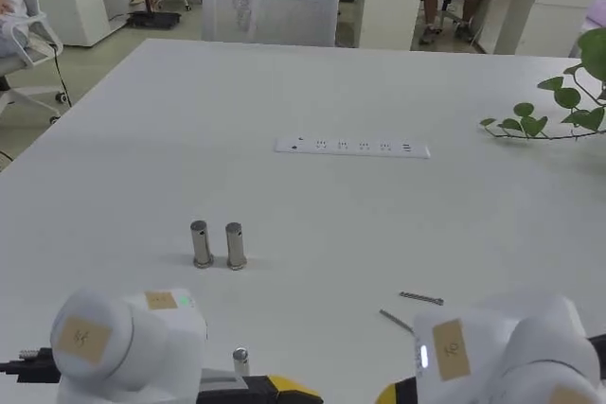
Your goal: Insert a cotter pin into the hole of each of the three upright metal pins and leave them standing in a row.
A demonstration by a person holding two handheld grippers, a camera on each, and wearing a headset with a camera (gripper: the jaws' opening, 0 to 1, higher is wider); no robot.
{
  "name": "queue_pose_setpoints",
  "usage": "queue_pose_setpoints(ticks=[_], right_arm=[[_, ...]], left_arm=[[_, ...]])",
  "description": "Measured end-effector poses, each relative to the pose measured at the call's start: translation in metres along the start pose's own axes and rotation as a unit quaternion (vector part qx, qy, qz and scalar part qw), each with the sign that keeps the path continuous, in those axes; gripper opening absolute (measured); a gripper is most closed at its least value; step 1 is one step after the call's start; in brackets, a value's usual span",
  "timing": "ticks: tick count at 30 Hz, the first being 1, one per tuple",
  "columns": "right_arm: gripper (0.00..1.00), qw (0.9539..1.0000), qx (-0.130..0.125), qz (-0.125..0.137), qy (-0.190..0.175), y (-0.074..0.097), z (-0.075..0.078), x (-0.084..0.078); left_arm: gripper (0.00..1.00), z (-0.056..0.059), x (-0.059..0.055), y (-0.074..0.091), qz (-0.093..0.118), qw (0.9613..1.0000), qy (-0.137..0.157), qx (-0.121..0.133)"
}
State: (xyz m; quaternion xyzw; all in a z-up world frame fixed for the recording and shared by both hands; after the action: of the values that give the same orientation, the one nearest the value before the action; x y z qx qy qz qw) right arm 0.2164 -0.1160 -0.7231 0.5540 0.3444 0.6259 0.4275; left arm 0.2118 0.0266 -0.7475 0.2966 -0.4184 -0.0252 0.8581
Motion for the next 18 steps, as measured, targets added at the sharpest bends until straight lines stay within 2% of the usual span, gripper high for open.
queue_pose_setpoints(ticks=[18], right_arm=[[0.02, 0.9999, -0.014, 0.002, 0.009, 0.0023, -0.0012, 0.0044]], left_arm=[[0.17, 0.0028, 0.0032, -0.003, -0.002, 0.9997, 0.016, -0.016]])
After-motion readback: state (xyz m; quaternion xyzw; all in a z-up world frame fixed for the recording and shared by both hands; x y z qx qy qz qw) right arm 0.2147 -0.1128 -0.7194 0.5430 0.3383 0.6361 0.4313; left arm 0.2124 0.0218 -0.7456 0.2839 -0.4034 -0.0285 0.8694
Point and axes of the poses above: the centre of the closed fingertips' face, and the gripper's own axes: y roughly backward along the fingers, z roughly to its right, x roughly out of its top, the point moved 9 cm from there along y, roughly backward along the fingers, and after that the axes turned 9 degrees about -z, right-handed, at the moved point
